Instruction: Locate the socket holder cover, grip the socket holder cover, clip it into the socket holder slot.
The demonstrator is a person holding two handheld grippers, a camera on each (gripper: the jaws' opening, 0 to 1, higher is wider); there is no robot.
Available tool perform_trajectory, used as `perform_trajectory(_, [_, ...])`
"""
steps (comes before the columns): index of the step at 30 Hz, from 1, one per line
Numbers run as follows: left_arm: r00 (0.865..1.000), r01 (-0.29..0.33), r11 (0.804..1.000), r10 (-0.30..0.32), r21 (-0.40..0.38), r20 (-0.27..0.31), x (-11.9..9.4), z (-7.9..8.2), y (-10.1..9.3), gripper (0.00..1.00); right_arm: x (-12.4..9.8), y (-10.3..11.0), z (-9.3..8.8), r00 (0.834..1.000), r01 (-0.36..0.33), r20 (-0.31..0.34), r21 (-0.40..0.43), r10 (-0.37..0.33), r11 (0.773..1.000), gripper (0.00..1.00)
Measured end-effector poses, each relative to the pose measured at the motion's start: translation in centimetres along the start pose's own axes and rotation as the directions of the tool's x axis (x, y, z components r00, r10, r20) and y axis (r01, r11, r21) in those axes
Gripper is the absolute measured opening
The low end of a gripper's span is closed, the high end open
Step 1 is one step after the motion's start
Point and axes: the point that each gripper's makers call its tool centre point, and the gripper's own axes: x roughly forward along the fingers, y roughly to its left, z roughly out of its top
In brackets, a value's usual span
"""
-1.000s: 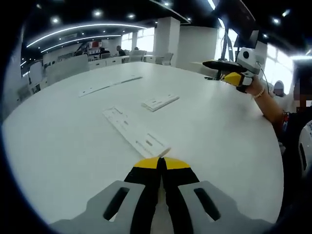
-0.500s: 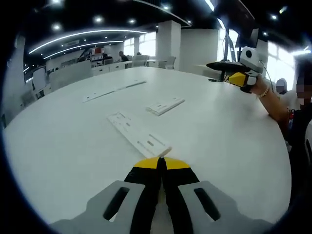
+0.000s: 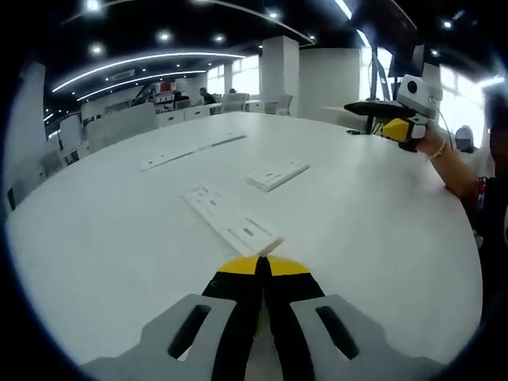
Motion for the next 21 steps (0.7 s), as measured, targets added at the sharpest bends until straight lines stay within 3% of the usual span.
perform_trajectory(21, [0.999,-0.051,0.998,0.052,0.021,-0.003,0.58,0.38,0.41,0.03,-0.06,0.27,0.34,1.000,-0.008,0.003,-0.012,0.008,1.000,0.61])
